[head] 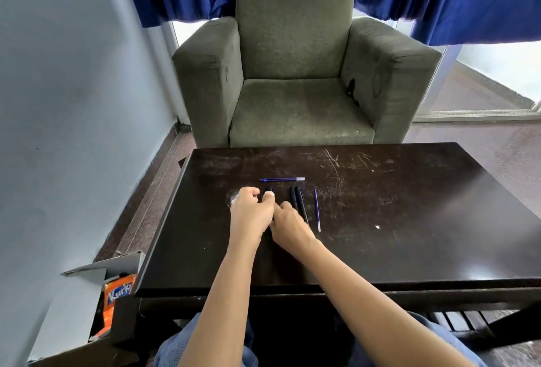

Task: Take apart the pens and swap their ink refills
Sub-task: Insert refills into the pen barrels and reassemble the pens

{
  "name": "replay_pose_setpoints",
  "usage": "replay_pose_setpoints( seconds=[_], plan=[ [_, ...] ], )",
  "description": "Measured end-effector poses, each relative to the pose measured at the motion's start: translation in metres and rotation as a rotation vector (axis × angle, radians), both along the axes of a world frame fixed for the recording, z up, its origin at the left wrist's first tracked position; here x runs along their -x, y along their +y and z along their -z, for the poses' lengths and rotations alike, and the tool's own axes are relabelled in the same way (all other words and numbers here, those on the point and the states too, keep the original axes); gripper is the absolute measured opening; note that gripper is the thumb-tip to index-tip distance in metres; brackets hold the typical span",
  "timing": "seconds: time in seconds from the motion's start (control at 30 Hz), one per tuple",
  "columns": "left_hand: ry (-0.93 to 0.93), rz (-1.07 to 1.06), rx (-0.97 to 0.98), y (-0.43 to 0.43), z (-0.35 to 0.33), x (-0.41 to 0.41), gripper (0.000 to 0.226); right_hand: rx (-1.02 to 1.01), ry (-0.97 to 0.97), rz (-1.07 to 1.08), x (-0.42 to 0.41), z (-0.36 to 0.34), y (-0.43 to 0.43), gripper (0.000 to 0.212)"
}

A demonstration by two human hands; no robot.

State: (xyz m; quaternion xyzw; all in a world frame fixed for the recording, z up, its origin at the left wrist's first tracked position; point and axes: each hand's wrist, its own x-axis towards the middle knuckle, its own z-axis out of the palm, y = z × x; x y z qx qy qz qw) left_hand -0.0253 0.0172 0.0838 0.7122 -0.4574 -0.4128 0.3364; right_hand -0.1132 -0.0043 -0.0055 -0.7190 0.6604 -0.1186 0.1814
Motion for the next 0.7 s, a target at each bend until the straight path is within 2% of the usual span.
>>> replay_pose_setpoints(
  seconds=[0.17,0.33,0.43,0.5,0.63,0.7],
  plan=[
    [-0.032,-0.002,0.000,-0.002,0.001,-0.003,0.039,-0.091,0.071,-0.050,-0.011,0.009,0.000,0.031],
    [-0.049,0.001,0.009,-0.004,0.002,-0.006,0.038,-0.087,0.040,0.066,-0.007,0.008,0.001,0.021],
    [-0.047,0.002,0.001,-0.005,0.002,-0.007,0.039,-0.105,-0.041,0.151,-0.004,0.009,0.002,0.012],
    [-0.049,0.008,-0.003,-0.006,0.002,-0.007,0.038,-0.122,-0.203,0.245,-0.002,0.007,0.001,0.014],
    [-0.091,0.032,-0.011,-0.005,0.001,-0.005,0.042,-0.274,-0.886,0.442,-0.004,-0.017,0.002,0.029],
    [-0.115,0.046,-0.017,-0.004,-0.001,-0.004,0.046,-0.325,-1.130,0.425,-0.006,-0.037,0.008,0.032]
  ],
)
